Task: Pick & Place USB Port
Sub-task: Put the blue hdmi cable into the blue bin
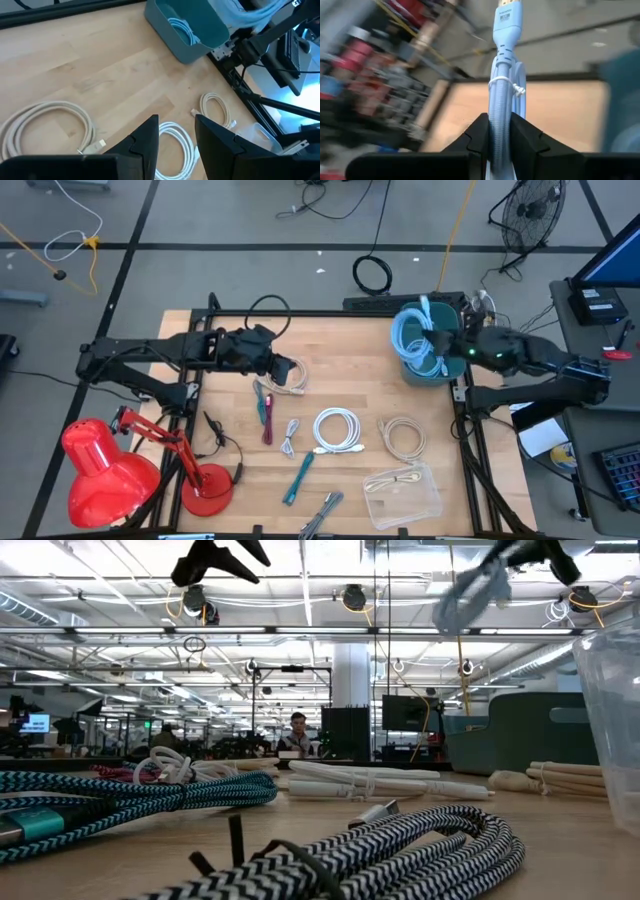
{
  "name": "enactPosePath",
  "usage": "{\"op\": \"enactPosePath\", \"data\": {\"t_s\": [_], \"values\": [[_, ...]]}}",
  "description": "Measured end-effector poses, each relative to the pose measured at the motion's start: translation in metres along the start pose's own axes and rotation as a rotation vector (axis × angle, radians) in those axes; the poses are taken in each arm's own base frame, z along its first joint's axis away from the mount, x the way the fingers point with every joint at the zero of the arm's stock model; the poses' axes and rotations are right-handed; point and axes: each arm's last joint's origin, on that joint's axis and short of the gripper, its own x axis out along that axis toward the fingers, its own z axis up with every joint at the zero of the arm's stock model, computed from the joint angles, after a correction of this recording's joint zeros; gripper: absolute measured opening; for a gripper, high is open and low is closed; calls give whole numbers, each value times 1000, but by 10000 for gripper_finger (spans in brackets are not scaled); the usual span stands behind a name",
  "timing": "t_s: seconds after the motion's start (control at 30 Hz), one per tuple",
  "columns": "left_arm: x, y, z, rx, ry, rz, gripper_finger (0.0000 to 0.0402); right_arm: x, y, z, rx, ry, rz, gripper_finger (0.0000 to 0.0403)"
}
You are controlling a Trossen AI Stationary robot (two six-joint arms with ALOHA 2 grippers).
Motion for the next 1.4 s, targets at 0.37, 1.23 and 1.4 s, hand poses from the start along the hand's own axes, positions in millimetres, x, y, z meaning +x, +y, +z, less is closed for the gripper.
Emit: {"op": "enactPosePath", "data": {"t_s": [0.37, 1.23, 1.4], "values": [[1, 4, 5, -4, -14, 13, 129, 36, -17, -11, -106, 81, -382, 47], [-1, -3, -4, 24, -2, -1, 129, 111, -49, 29, -175, 130, -604, 47], [-2, -6, -9, 38, 19, -4, 129, 119, -54, 30, -190, 155, -635, 47]]}}
